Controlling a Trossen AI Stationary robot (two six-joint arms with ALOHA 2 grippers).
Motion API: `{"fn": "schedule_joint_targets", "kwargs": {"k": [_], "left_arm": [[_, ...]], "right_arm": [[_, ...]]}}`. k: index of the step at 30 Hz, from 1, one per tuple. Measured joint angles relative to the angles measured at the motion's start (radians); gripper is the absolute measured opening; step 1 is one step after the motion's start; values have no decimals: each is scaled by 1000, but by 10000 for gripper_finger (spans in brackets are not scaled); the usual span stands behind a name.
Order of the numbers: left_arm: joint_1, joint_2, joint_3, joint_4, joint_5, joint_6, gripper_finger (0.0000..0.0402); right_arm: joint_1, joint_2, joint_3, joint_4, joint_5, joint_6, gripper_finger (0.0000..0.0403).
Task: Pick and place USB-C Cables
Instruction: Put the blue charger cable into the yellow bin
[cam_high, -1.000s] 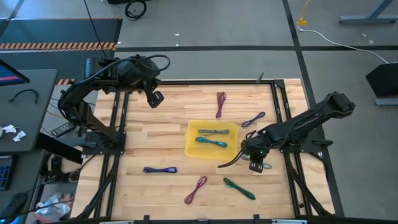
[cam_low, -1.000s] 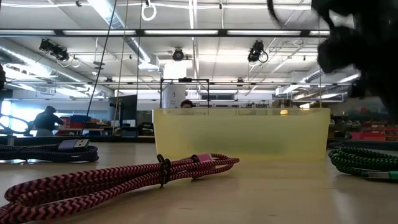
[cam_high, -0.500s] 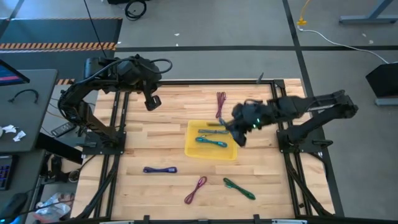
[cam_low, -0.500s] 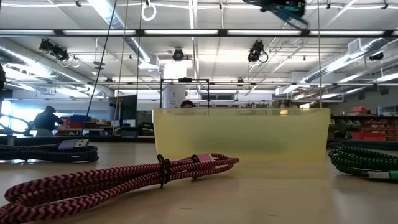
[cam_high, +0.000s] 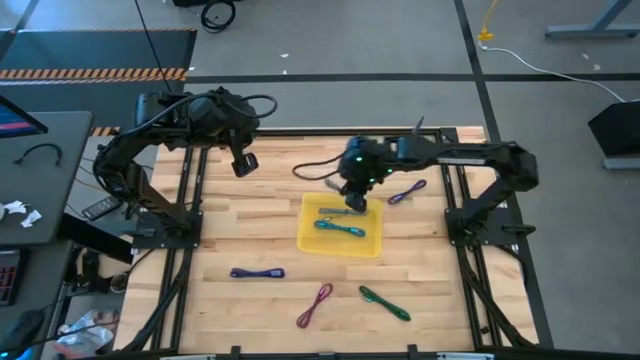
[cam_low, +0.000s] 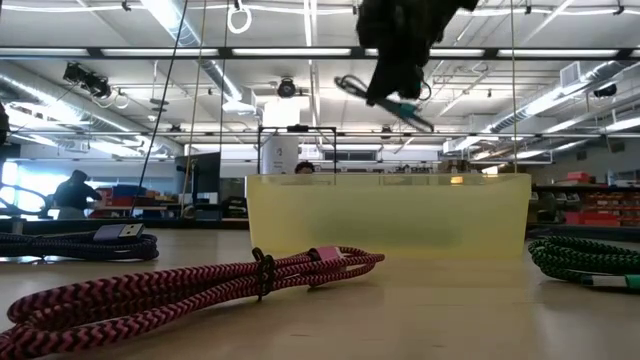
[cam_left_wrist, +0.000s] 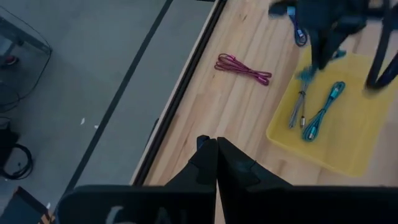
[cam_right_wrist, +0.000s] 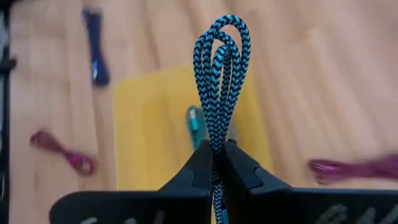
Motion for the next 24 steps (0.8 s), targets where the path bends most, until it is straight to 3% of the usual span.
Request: {"fn": "schedule_joint_targets", "kwargs": {"k": [4,8,16,24], "left_arm": [[0,0,0,0,-35,-4,5],[0,0,0,0,-44,-7,5],[0,0,0,0,-44,-14,5],[0,-1,0,0,-47,-15,5]], "right_arm": [[-12,102,0,-23,-101,-127,14],[-24,184,0,-70,-116,-232,14],[-51,280,0,-52,-124,-291,14],[-90,298,0,-4,-160,-302,14]]}}
